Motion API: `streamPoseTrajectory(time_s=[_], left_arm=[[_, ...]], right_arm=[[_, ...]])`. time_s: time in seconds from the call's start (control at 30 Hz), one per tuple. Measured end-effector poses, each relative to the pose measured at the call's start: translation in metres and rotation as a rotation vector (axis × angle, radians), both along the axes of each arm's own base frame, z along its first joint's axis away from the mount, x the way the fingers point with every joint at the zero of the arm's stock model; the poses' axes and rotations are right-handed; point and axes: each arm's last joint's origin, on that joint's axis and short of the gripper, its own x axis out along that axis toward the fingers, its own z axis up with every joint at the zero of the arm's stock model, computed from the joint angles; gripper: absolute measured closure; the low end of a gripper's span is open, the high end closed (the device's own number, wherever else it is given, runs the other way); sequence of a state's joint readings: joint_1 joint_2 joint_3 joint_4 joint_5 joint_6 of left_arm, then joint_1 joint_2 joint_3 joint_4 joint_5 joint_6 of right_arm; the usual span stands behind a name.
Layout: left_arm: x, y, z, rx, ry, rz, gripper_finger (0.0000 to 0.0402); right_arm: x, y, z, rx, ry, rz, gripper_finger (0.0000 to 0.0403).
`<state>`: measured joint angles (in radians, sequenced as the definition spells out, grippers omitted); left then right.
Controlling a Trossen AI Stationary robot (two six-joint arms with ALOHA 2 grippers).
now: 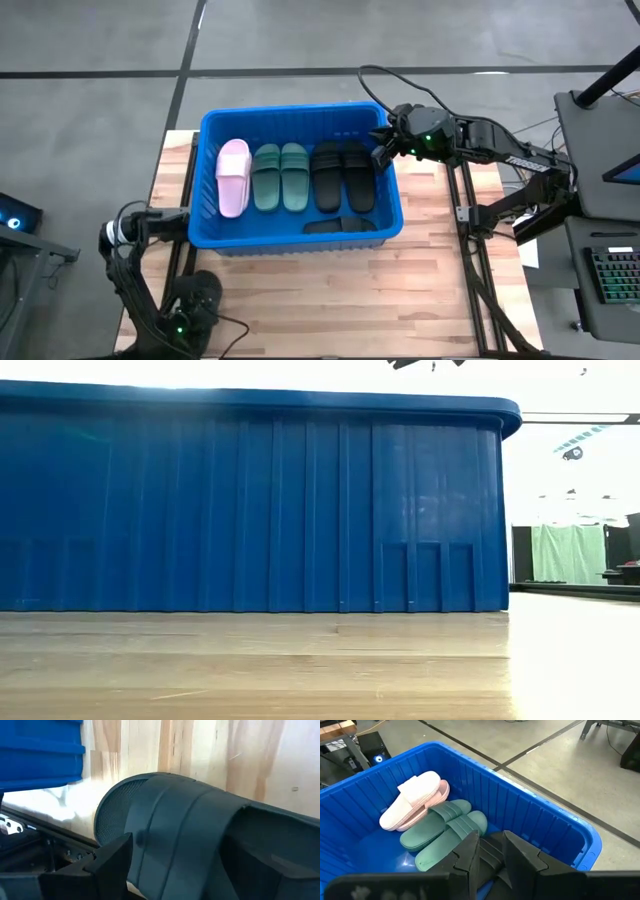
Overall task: Pick and place slides into bin
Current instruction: Put the black slide into the blue bin
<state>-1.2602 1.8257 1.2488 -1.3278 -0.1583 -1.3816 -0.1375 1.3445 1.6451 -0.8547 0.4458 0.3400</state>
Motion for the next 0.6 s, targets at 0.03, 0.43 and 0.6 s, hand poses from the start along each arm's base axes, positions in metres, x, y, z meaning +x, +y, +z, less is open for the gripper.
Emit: streamPoseTrajectory(time_s=[0.03,0.43,0.6], left_arm=[[0.0,-0.001,-0.002,0.007,0.005,0.001,0.0126],[-0.002,0.004,0.001,0.017,0.024,0.006,0.0315],[-0.003,0.008,0.011,-0.018,0.018,0.003,0.039]], right_arm=[[0.0,0.0,0.0,0.0,0.0,0.0,0.0324],[0.0,0.0,0.0,0.0,-0.002,0.0,0.0333],[0.0,0.0,0.001,0.015,-0.021,-0.01,0.0327]])
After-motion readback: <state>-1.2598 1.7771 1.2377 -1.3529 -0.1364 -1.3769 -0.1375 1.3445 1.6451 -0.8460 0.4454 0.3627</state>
